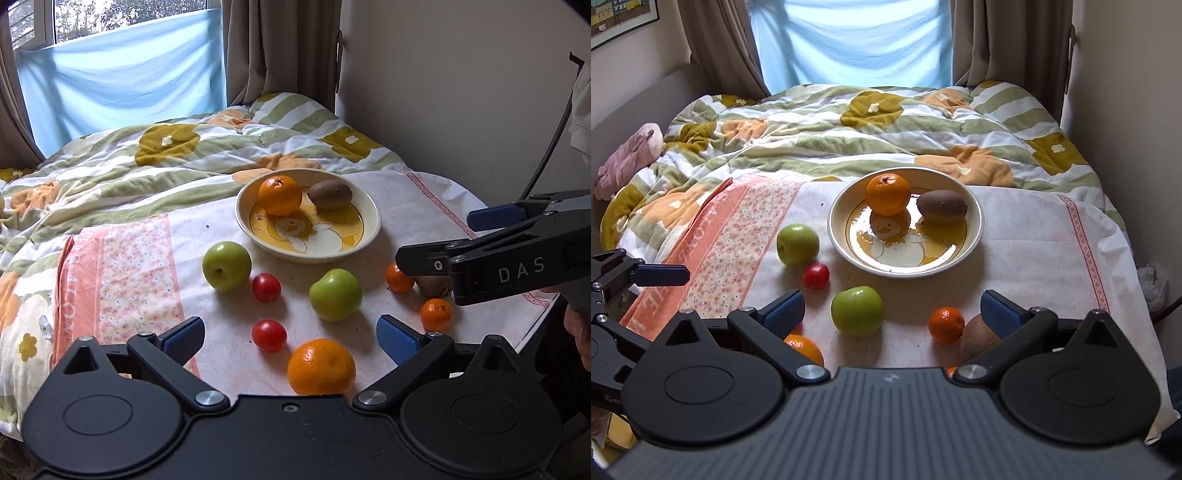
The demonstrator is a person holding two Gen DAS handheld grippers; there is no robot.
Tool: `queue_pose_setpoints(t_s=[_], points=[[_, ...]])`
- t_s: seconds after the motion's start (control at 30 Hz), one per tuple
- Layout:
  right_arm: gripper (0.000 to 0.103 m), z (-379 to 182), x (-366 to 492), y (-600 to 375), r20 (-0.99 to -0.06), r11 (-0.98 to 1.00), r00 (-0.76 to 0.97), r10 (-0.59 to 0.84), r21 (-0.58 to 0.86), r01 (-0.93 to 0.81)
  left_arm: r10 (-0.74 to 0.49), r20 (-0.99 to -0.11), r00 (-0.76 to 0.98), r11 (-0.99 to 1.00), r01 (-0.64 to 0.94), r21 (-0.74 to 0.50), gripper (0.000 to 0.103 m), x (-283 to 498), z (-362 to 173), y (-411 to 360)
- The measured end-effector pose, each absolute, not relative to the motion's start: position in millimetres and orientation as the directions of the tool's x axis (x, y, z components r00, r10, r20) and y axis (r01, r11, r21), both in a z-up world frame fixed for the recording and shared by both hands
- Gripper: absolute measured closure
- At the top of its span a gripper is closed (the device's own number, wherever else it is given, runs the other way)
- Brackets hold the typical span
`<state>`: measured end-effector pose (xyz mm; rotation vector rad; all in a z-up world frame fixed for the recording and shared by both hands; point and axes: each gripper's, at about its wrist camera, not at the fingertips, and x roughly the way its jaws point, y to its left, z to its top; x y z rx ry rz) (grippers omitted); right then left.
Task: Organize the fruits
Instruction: 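Grasp a second orange with the left tool while the right tool grasps a green apple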
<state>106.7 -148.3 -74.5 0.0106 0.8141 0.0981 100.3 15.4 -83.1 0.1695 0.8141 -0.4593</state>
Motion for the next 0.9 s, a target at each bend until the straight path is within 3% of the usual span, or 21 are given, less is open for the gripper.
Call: queue_pose_setpoints(t_s=[0.4,0.77,0.9], points=[[0.000,-124.5,143.2,-141.8,-0.763,0.961,0.604,0.231,0.083,-0.263,-0.220,-0.796,0.563,0.940,0.340,-0.020,0.019,94.6,-149.0,-16.5],[0.000,-146.5,167.5,-144.5,-0.792,0.926,0.539,0.285,0.083,-0.367,-0.123,-0.806,0.579,0.974,0.227,0.015,0.027,97.9,-164.1,-36.4],[0.000,-149.9,176.7,-144.7,-0.796,0.914,0.523,0.306,0.093,-0.394,-0.091,-0.812,0.577,0.982,0.186,0.022,0.037,101.4,-168.5,-42.1]])
